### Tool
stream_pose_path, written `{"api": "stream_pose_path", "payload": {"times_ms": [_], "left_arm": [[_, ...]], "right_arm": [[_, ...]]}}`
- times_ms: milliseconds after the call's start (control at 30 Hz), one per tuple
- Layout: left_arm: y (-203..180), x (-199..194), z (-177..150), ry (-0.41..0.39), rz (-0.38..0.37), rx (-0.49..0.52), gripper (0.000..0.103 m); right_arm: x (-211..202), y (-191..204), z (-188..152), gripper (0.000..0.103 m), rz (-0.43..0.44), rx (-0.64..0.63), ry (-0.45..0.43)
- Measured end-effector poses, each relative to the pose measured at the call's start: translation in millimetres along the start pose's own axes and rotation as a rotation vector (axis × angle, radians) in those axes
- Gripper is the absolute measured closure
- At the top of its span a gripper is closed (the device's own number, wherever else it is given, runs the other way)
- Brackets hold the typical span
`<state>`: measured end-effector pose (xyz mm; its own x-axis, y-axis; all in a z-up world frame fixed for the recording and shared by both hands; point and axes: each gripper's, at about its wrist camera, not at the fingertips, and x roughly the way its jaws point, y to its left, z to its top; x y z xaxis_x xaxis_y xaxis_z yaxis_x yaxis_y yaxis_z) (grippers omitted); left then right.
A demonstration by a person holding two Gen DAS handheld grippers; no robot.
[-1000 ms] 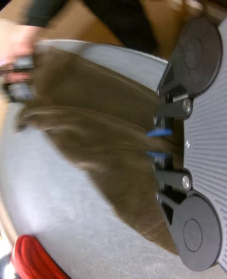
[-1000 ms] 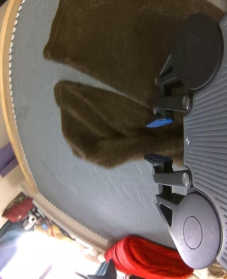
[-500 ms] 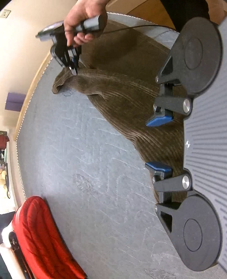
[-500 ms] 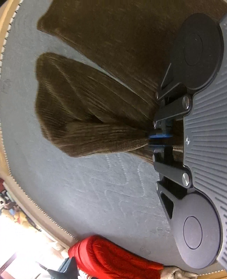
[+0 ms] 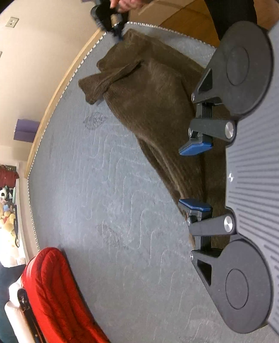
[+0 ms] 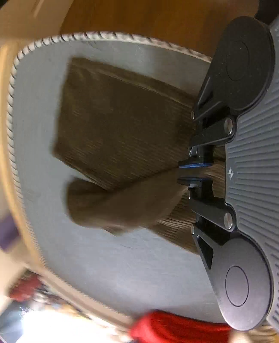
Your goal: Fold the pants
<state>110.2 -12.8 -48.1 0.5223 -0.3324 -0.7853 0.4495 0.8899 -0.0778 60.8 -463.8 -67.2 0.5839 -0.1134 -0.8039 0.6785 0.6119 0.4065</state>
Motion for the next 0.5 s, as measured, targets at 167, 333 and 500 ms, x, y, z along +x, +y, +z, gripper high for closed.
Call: {"api": "stream_pose_path", "payload": {"times_ms": [167,333,500], "left_arm": [[-21.8,1.6,-2.8,0.024,-0.045,0.037,0.053],[-37.9,19.9,-9.2,0.087,-0.091,0.105,0.053],[-45.3,34.9,-20.9,0.176,-0.191,0.158,0.053]], "right_arm": [[29.7,40.4,13.5,0.065,0.093,-0.309,-0.092],[76.5,89.1,-9.3,0.064,0.088,-0.563,-0.049],[110.0,115.0,-50.6,0.065,-0.055,-0.896,-0.054]]}}
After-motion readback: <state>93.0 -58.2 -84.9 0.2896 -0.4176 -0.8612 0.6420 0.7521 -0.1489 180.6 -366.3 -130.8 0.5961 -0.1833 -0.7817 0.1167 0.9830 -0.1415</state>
